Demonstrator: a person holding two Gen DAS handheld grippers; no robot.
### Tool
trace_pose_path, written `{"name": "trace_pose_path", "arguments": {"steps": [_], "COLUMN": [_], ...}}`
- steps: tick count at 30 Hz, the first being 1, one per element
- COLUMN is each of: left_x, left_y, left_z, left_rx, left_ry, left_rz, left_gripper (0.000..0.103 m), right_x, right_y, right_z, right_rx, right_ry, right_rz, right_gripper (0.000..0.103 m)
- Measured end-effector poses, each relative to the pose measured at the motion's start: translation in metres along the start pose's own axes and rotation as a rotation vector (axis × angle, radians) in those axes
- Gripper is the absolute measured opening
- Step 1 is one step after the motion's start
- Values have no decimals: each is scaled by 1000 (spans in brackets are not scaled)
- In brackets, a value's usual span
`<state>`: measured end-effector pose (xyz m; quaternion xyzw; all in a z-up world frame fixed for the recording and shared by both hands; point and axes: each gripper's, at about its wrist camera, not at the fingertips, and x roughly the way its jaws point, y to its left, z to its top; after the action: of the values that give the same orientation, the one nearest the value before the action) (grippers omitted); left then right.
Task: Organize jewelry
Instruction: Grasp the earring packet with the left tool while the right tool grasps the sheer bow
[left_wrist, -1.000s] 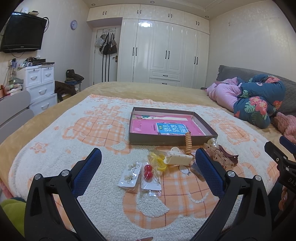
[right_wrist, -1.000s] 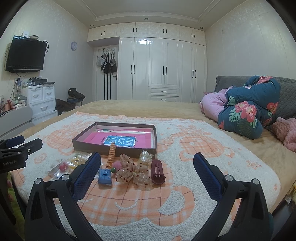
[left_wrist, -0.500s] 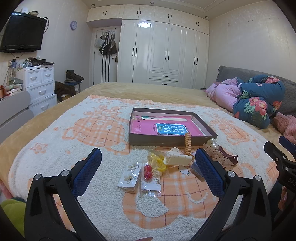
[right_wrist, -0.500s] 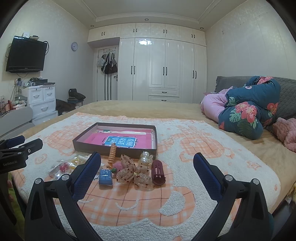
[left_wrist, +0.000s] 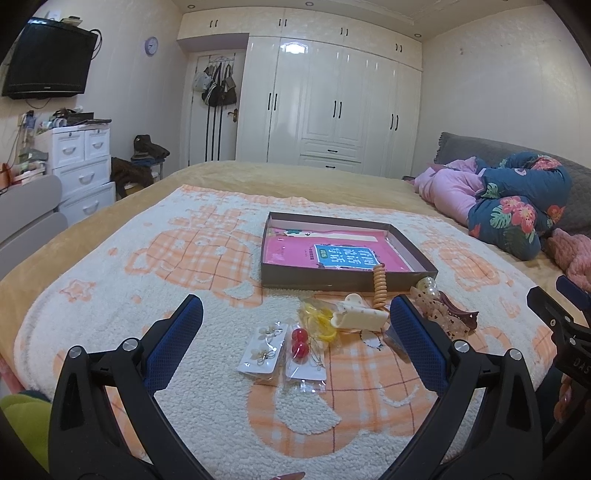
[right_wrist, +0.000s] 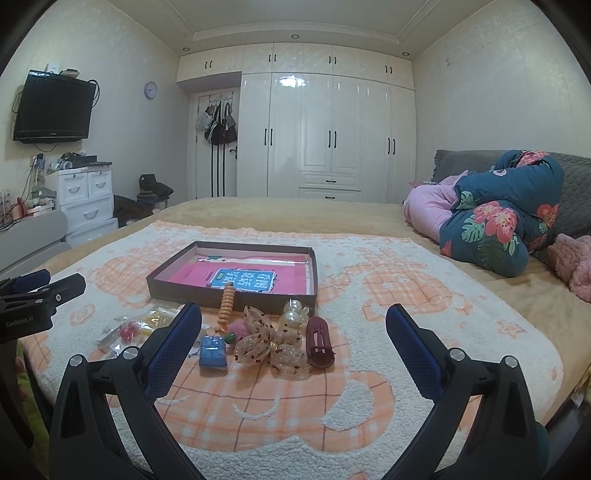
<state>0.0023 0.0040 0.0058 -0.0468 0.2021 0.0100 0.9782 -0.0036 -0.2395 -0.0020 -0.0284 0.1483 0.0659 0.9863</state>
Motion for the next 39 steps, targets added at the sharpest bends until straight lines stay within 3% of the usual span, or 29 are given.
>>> {"name": "trace_pose_path", "arguments": {"steps": [13, 27, 33, 39], "left_x": [11, 50, 63, 85], "left_y": [19, 56, 72, 67], "left_z": [-5, -19, -27, -34], "left_rx": [-38, -100, -142, -97], "left_ry": [34, 203, 256, 328], "left_rz": [22, 65, 7, -12], "left_gripper": [93, 93, 93, 92], "right_x": [26, 71, 95, 116], "right_y": [22, 41, 41, 38], "right_z": [-3, -10, -15, -22], "right_rx": [-57, -114, -114, -142], "right_ry": [60, 164, 209, 247], "right_rz": [118, 203, 205, 194], "right_gripper": [98, 98, 98, 96]}}
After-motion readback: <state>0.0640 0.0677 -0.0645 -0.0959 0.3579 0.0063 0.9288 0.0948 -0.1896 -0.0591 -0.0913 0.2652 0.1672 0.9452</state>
